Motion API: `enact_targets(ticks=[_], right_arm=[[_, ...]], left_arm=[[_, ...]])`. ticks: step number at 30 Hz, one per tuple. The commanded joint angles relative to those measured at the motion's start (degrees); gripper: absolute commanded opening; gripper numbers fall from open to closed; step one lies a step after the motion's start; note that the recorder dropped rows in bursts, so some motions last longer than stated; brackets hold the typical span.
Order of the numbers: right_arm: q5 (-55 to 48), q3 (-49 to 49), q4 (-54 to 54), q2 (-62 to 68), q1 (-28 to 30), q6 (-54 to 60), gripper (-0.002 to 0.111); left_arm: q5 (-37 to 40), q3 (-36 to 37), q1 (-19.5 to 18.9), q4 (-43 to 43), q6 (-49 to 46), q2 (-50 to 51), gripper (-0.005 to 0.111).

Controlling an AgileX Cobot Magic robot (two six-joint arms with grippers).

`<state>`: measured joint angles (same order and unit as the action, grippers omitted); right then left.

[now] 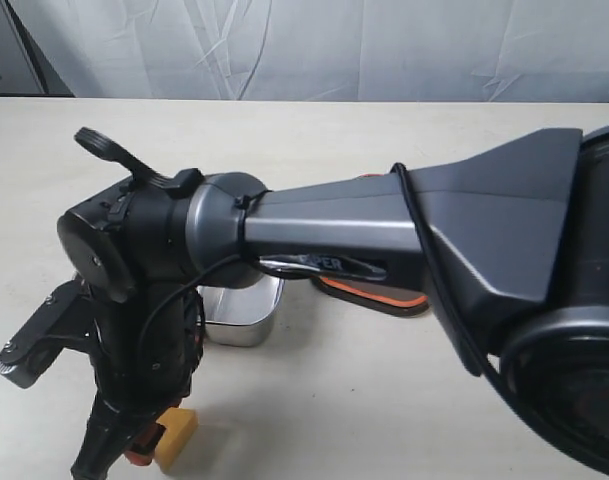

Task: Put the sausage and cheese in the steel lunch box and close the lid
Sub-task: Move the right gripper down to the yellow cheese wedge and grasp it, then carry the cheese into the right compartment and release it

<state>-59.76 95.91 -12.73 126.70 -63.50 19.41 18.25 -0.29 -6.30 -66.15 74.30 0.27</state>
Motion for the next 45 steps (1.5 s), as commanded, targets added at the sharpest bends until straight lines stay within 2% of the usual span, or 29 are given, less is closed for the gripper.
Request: enact_targets(ticks=[1,5,6,10,12,19,25,31,33,39,45], right_arm=[[-0.5,-0.2,-0.5,2.1,0.1,-0.1,0.053],[-0.2,-0.2,-0.3,2.1,0.1,-1.1,0.053],[-0.2,-0.2,-0.2,2.1,0.1,-1.1,0.048],[-0.4,-0.2,-0.4,2.1,0.1,-1.4,0.008],[-0.4,-0.2,-0.4,1.9,0.1,-1.8,-0.001],[0.5,-0.2,-0.1,-1.7,0.2,-2.1,-0.001],[3.6,-0.2,4.6,-7.3,0.2,-3.1,-0.001],[4.9,-0.2,25.1,-9.1,0.3,-14.8,-0.001],[4.9,-0.2,26.7,-9.1,2.2,-18.0,-0.001],[4.7,-0.2,22.4,-9.1,10.2,-18.6,-0.001],[4.9,-0.2,20.9,-9.0,12.2,-17.7,-0.001]], left_arm=[[0.1,0.3,-0.1,-0.4,0.1,-0.3,0.0],[0.1,0.3,-0.1,-0.5,0.1,-0.3,0.0],[0.1,0.3,-0.1,-0.5,0.1,-0.3,0.0],[0.1,0.3,-0.1,-0.6,0.1,-0.3,0.0],[0.1,0.3,-0.1,-0.6,0.1,-0.3,0.0],[0.1,0.3,-0.1,-1.0,0.1,-0.3,0.0],[0.1,0.3,-0.1,-1.0,0.1,-0.3,0.0],[0.1,0.3,-0.1,-1.0,0.1,-0.3,0.0],[0.1,0.3,-0.1,-1.0,0.1,-0.3,0.0],[0.1,0.3,-0.1,-1.0,0.1,-0.3,0.0],[0.1,0.3,-0.1,-1.0,0.1,-0.3,0.0]])
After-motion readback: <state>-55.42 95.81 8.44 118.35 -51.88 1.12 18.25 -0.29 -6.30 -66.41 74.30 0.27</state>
